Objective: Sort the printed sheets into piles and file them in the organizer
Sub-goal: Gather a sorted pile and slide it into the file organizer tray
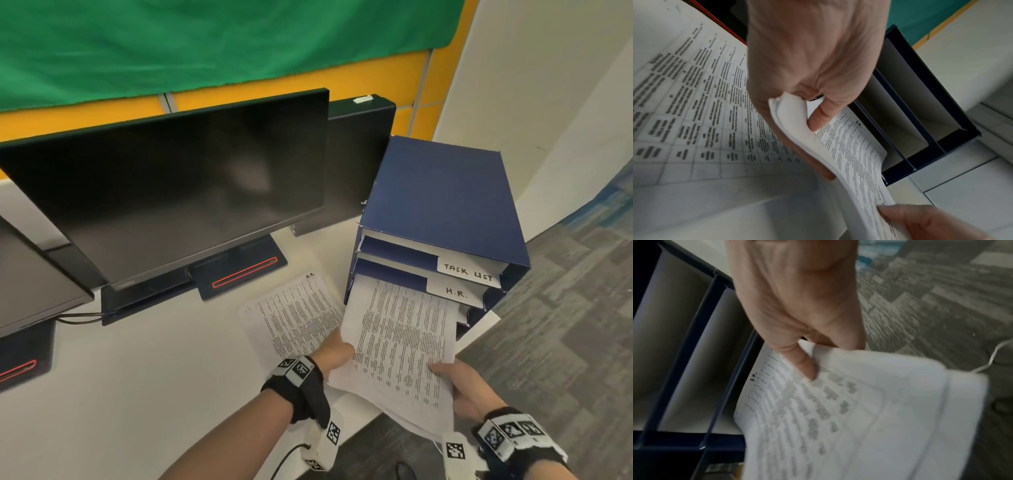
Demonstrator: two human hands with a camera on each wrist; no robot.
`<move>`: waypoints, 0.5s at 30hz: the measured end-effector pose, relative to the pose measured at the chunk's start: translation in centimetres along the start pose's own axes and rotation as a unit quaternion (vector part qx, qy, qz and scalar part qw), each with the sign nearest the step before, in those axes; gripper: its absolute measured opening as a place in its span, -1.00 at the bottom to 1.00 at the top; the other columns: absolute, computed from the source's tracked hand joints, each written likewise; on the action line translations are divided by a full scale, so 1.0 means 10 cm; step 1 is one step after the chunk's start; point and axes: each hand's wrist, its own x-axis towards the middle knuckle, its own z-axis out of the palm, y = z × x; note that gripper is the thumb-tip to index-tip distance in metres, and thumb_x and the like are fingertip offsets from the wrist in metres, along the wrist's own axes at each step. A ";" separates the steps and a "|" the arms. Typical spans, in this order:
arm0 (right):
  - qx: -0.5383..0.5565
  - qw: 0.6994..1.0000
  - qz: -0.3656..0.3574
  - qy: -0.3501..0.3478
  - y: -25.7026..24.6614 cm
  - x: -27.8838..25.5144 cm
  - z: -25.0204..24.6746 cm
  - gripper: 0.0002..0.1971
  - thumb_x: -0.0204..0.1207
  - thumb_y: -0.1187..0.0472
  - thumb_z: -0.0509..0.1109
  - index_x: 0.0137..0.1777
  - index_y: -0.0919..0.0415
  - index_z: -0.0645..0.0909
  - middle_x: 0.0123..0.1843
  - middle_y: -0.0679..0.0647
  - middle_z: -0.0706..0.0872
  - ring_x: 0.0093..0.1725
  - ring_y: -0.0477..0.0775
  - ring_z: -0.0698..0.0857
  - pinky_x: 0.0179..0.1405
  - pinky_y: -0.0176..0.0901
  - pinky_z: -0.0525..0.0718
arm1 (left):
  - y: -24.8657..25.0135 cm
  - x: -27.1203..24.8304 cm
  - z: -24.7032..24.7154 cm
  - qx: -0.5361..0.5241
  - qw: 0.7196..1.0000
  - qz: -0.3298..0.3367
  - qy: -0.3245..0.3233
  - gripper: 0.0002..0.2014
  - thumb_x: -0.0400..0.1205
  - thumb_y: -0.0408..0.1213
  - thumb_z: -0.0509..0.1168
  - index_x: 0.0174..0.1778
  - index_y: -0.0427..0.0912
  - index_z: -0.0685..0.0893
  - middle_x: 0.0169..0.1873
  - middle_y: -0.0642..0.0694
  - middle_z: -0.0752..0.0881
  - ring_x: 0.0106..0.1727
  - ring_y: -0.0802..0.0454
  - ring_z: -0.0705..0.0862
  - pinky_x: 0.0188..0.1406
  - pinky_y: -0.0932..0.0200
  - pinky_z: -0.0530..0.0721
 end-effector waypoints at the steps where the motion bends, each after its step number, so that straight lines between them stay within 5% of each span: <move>1: 0.001 1.000 -0.005 -0.006 0.03 -0.01 0.02 -0.68 0.60 0.52 0.17 0.28 0.28 0.52 0.23 0.40 0.68 0.21 0.44 0.66 0.24 0.44 0.57 | -0.03 0.00 -0.01 -0.002 1.000 0.000 -0.004 -0.55 0.62 -0.53 0.04 0.41 -0.20 0.48 0.28 -0.17 0.63 0.28 -0.13 0.58 0.31 -0.01 0.58; 6: -0.064 0.997 -0.050 0.004 0.31 -0.31 0.28 -0.61 0.51 0.63 0.17 0.26 0.34 0.55 0.15 0.30 0.75 0.12 0.37 0.72 0.21 0.39 0.61 | -0.26 -0.17 -0.14 -0.001 1.000 -0.014 0.016 -0.67 0.59 -0.45 0.16 0.27 -0.17 0.54 0.13 -0.11 0.69 0.13 -0.02 0.65 0.09 0.12 0.64; 10: -0.151 0.981 -0.114 -0.034 0.46 -0.48 0.56 -0.64 0.47 0.62 0.24 0.14 0.29 0.66 0.02 0.19 0.83 0.03 0.23 0.80 0.19 0.33 0.66 | -0.39 -0.27 -0.45 -0.092 0.993 -0.034 0.072 -0.75 0.55 -0.38 0.26 0.11 -0.30 0.69 0.03 -0.29 0.76 0.05 -0.20 0.75 0.05 -0.07 0.73; 15: -0.047 0.990 -0.121 0.055 0.38 -0.47 0.77 -0.64 0.50 0.56 0.19 0.21 0.23 0.54 0.07 0.17 0.74 0.06 0.31 0.72 0.17 0.31 0.66 | -0.35 -0.36 -0.63 -0.042 0.996 0.013 0.074 -0.72 0.54 -0.55 0.16 0.01 -0.09 0.57 -0.08 -0.14 0.66 -0.08 -0.10 0.67 -0.15 0.12 0.65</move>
